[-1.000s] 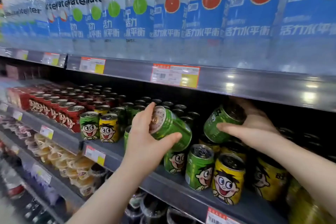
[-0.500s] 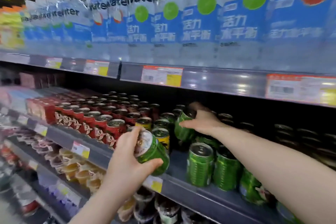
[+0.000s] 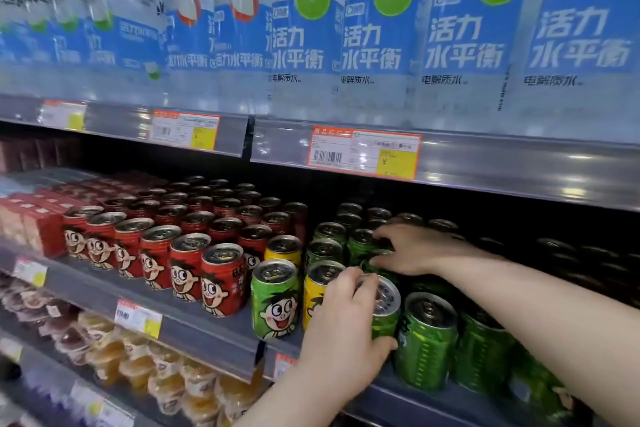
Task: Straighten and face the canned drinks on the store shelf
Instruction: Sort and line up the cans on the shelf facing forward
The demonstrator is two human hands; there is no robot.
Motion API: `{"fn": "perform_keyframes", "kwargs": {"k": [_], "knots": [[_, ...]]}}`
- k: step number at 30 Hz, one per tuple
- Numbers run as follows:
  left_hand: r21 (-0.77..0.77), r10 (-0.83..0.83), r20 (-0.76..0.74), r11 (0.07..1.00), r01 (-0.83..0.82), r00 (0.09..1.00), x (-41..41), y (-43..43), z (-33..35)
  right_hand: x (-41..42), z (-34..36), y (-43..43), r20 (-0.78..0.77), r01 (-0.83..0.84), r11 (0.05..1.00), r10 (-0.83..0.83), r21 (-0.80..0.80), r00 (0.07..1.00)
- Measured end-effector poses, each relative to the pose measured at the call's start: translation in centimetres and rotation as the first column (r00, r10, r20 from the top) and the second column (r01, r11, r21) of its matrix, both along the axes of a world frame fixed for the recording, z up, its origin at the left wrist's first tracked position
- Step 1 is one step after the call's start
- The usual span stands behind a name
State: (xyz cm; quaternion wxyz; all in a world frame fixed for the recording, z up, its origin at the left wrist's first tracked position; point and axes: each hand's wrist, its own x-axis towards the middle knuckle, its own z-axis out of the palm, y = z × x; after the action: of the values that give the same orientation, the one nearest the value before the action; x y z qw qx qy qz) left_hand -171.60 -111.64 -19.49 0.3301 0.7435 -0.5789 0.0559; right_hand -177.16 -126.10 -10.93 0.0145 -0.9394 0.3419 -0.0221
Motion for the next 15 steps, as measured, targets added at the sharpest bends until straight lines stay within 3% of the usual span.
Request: {"fn": "perform_keyframes", "kwargs": {"k": [4,8,10,12,14,15], "knots": [[-0.004,0.049,0.312,0.999,-0.051,0.949,0.4,-1.1,-1.4,0.1,1.5,0.6,0.129,-0.078,0.996,0.083,-0.041,0.988],[-0.192,0.033,0.433,0.98,0.056,0.901,1.1,-1.0,-1.4,2.2,1.3,2.4,0.105,-0.158,0.986,0.152,0.048,0.983],[-0.349,0.004,0.362,0.928,0.132,0.932,2.7,-0.3,-0.8,3.4,0.7,2.9,0.051,-0.171,0.979,0.167,0.112,0.985],[-0.444,0.038,0.205,0.894,0.058,0.978,5.7,0.3,0.3,4.3,-0.1,2.9,0.017,-0.147,0.971,0.146,0.19,0.989],[-0.418,0.151,0.023,0.899,-0.128,0.988,9.0,0.6,2.3,4.9,-0.9,3.1,-0.017,-0.122,0.966,0.129,0.228,0.991],[-0.318,0.237,-0.028,0.919,-0.234,0.971,10.4,0.4,3.4,5.1,-1.2,3.1,-0.018,-0.113,0.965,0.121,0.238,0.992]]}}
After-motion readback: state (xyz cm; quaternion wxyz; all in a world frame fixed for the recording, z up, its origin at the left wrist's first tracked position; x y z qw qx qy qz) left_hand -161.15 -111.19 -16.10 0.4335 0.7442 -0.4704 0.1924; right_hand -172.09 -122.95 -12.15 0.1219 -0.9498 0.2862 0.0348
